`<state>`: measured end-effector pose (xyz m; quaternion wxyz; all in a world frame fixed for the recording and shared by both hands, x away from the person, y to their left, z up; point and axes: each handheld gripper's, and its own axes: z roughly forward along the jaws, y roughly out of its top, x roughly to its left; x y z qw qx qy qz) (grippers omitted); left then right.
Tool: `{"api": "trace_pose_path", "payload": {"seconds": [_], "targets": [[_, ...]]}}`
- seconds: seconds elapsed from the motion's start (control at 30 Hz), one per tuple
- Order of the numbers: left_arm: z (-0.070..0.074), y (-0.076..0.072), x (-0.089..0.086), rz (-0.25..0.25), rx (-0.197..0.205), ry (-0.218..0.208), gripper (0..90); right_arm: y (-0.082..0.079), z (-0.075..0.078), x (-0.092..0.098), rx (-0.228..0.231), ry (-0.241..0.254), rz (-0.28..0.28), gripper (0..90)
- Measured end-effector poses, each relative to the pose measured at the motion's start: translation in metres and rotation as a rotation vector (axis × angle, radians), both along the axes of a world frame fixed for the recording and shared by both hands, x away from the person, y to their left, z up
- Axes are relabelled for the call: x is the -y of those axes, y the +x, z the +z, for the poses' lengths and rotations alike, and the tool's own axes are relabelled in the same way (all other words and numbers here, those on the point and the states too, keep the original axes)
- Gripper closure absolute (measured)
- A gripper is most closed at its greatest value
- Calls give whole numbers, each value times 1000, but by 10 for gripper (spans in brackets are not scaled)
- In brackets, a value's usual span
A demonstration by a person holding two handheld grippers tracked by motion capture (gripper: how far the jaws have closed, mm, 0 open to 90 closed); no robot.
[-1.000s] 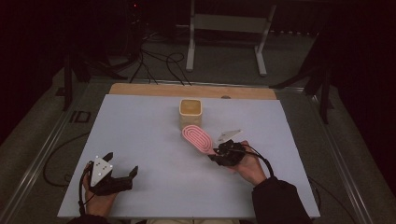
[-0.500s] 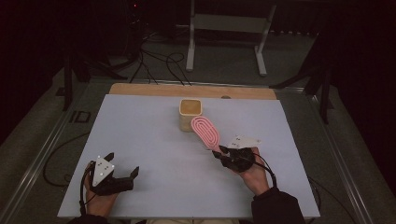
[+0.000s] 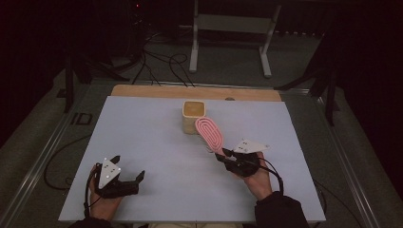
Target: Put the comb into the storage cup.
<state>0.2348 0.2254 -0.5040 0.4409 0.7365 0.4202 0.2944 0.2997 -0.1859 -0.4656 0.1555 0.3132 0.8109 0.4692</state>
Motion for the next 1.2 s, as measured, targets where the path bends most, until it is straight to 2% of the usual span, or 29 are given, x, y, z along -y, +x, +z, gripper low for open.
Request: {"api": "trace_pose_path", "payload": {"seconds": [0.1, 0.23, 0.3, 0.33, 0.43, 0.47, 0.63, 0.73, 0.77, 0.93, 1.2], "targets": [[0, 0, 0, -1, -1, -6, 2, -1, 0, -1, 1, 3, -4, 700], [3, 0, 1, 2, -1, -20, 2, -3, 1, -1, 25, -2, -5, 700], [4, 1, 2, 3, -8, -33, 2, -2, 1, -1, 29, 3, -5, 700], [6, 3, 3, -2, -23, -57, 2, -2, 2, 0, 30, 9, -9, 700], [10, 4, 6, -7, -28, -59, 2, -1, 2, 1, 31, 15, -12, 700], [16, 3, 11, -18, -14, -64, 2, -1, 3, 2, 32, 18, -17, 700], [28, 4, 18, -44, -8, -86, 2, -1, 5, 2, 30, 34, -9, 700], [40, 7, 26, -64, 0, -100, 2, 0, 6, 2, 28, 43, 1, 700], [40, 7, 26, -64, 0, -100, 2, 0, 6, 2, 28, 43, 1, 700], [57, 12, 39, -95, 9, -105, 2, 0, 7, 4, 34, 50, -2, 700], [74, 21, 53, -117, -10, -108, 2, 0, 11, 7, 44, 62, -15, 700]]}}
